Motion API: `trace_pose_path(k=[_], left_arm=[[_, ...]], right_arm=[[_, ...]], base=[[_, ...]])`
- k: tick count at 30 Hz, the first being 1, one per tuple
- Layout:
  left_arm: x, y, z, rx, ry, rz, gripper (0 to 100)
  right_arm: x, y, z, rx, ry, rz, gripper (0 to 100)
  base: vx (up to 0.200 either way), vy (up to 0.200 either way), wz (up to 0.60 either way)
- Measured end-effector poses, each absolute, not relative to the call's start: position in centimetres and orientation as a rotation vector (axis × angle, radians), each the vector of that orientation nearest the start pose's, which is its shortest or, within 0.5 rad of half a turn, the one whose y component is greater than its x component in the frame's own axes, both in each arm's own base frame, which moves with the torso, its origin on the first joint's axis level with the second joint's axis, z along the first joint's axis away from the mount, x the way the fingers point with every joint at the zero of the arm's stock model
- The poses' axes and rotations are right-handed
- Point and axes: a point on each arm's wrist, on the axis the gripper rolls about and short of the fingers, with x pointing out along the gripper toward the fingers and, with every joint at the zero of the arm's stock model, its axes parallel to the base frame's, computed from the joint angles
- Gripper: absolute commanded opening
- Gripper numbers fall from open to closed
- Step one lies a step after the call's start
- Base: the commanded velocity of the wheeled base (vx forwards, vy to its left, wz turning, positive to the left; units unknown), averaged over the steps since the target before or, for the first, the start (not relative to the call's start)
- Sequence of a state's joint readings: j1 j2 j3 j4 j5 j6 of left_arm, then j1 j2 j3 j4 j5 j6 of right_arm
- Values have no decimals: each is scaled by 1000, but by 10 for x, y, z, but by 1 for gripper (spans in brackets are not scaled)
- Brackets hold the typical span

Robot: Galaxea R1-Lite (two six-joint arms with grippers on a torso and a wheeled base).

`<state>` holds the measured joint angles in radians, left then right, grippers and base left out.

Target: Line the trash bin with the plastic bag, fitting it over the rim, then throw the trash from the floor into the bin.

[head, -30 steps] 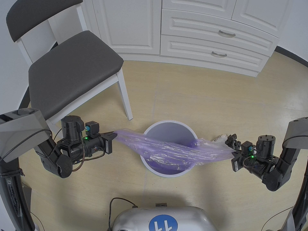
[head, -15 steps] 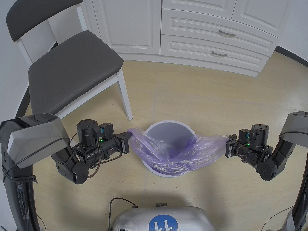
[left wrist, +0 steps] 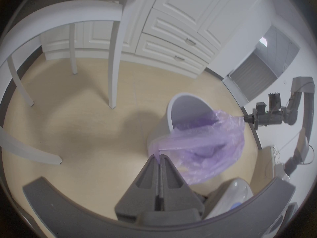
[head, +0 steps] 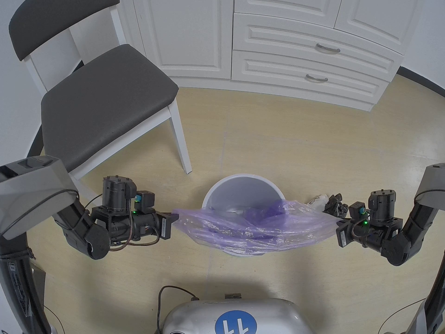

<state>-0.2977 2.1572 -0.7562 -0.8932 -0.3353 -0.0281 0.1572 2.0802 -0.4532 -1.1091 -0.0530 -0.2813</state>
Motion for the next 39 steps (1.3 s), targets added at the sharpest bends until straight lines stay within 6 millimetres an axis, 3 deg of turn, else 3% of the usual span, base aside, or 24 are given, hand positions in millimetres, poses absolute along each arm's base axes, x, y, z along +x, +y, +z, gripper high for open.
trace_pose_path(k=[10, 18, 26, 33, 39], left_arm=[[327, -91, 55, 66, 562, -669, 0], [324, -89, 47, 105, 577, -681, 0], [328, -99, 25, 131, 615, -705, 0], [343, -107, 14, 94, 569, -648, 0], [349, -107, 4, 82, 585, -609, 0]], right_arm=[[261, 33, 22, -532, 616, 243, 0], [247, 42, 15, -558, 654, 309, 0], [246, 53, 2, -570, 686, 356, 0], [263, 60, -6, -521, 618, 319, 0], [266, 55, -15, -515, 638, 294, 0]], base=[[0, 0, 0], [0, 0, 0], [0, 0, 0], [0, 0, 0], [0, 0, 0]])
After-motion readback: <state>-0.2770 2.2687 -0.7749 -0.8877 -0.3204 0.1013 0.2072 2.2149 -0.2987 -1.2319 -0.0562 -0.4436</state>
